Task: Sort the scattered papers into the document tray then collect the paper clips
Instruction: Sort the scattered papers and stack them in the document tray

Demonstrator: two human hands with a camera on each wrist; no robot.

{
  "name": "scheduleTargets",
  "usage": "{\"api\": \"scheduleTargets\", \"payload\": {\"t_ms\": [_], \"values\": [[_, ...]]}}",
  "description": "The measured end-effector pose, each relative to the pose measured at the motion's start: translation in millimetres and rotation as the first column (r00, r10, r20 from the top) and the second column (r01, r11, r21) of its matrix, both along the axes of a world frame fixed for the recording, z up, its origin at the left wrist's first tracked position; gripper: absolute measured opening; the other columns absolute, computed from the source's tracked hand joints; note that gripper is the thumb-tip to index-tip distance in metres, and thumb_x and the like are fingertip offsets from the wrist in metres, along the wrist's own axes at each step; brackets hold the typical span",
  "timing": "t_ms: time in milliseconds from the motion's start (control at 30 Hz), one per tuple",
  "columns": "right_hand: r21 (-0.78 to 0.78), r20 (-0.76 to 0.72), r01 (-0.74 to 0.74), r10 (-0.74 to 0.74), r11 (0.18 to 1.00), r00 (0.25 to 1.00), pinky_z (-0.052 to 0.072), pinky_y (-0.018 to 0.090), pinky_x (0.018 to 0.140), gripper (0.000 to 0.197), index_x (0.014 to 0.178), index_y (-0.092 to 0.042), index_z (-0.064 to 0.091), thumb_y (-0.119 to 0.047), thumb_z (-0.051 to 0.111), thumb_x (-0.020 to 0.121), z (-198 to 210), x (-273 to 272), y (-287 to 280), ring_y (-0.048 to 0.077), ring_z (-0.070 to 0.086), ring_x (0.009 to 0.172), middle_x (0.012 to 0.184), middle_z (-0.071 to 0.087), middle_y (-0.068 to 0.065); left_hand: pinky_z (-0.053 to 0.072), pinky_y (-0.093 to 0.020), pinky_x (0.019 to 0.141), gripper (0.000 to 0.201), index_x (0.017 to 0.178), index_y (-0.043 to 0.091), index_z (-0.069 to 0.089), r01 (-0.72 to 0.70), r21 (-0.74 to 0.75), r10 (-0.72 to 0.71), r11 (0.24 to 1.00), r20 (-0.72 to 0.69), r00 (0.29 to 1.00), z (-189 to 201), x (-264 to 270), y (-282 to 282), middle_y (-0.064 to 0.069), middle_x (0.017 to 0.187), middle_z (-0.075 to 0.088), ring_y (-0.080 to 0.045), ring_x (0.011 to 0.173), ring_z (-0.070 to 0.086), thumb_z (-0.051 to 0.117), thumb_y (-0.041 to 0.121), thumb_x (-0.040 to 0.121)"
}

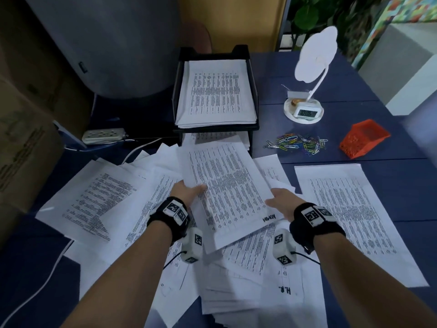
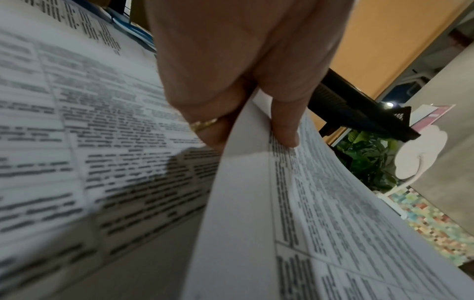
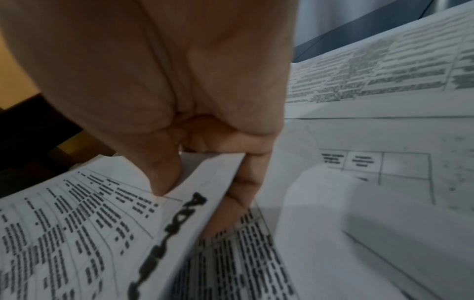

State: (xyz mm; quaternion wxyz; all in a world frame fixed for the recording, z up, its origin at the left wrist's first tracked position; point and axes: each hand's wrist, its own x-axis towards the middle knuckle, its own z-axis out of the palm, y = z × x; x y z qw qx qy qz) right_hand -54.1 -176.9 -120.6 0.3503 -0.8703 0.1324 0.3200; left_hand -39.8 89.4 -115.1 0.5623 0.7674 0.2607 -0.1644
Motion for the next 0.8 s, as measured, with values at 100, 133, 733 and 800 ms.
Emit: {"api": "scheduleTargets", "payload": {"t_ms": [100,133,733,800], "values": [[0.031,0.05,0.035,-0.036,0.999,0.998,0.046,0.042,0.098,0.033,0.123,-0.002,0.054,-0.014,0.049,0.092,7,12,3,0.031,0.057,0.11,0.122,0.059,0.015,0.054,-0.042,0.083,0.055,0.118,0.003,0.053,-0.008,-0.012,0.009,1.0,0.047,0.999,9,11,2,-0.019,0.11,0.064,-0.03,0.092,0.063,0.078,0.029,0.077],[0.059,0.053,0.059,-0.062,0.997,0.997,0.046,0.043,0.099,0.033,0.123,-0.001,0.054,-0.013,0.049,0.092,8,16,6,0.032,0.056,0.111,0.123,0.058,0.016,0.054,-0.041,0.082,0.067,0.13,-0.001,0.046,-0.006,-0.005,0.007,1.0,0.056,0.998,10,15,4,-0.016,0.107,0.063,-0.03,0.093,0.061,0.076,0.03,0.079],[0.502,0.061,0.401,-0.494,0.766,0.867,0.054,0.034,0.062,0.019,0.112,-0.017,0.052,-0.007,0.048,0.096,7,108,53,0.019,0.058,0.071,0.1,0.057,0.007,0.048,-0.023,0.044,0.059,0.143,0.007,0.029,0.108,-0.204,-0.129,0.973,-0.09,0.988,-6,68,40,-0.013,0.081,0.063,-0.015,0.05,0.056,0.059,0.007,0.092],[0.51,0.049,0.408,-0.499,0.757,0.865,0.053,0.028,0.055,0.017,0.104,-0.023,0.049,-0.008,0.047,0.097,8,116,58,0.014,0.059,0.066,0.092,0.055,0.0,0.048,-0.022,0.043,0.049,0.135,0.002,0.035,0.099,-0.155,-0.107,0.983,-0.043,0.993,-9,82,38,-0.013,0.077,0.061,-0.014,0.045,0.053,0.058,0.006,0.092]]}}
